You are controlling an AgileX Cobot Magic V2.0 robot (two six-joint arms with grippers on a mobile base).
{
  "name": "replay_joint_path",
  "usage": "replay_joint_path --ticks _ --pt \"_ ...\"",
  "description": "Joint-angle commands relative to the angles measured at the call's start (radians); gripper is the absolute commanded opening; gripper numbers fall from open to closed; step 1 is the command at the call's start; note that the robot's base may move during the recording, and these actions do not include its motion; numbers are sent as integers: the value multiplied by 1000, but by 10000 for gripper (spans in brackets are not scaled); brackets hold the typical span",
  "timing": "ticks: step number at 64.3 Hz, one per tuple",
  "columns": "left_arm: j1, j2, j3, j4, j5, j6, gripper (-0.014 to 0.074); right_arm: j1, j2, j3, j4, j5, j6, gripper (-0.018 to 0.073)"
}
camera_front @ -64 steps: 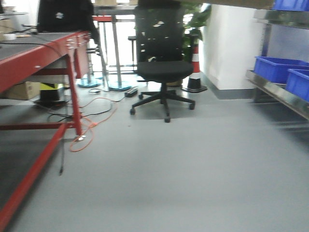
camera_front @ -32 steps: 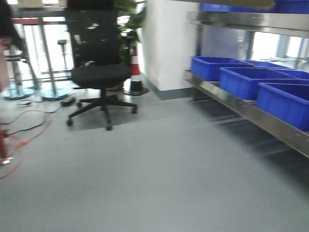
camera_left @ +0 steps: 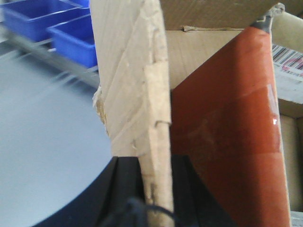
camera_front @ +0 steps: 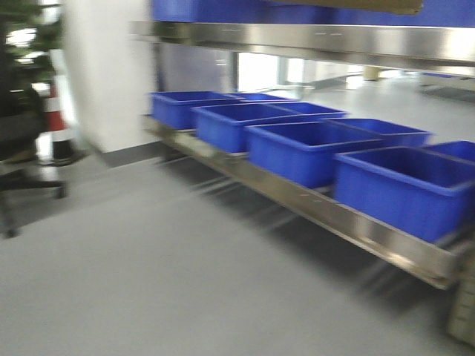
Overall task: Stack two boxes on right shelf middle
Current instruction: 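Hold the boxes in both grippers while driving to the steel shelf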
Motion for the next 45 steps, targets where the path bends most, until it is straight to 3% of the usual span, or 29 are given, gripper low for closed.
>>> replay_joint_path --ticks 1,45 --pt "2 -20 -10 14 -94 0 -111 -10 -9 -10 -33 -14 -16 -151" --pt "2 -20 -10 14 -94 0 -111 -10 -9 -10 -33 -14 -16 -151"
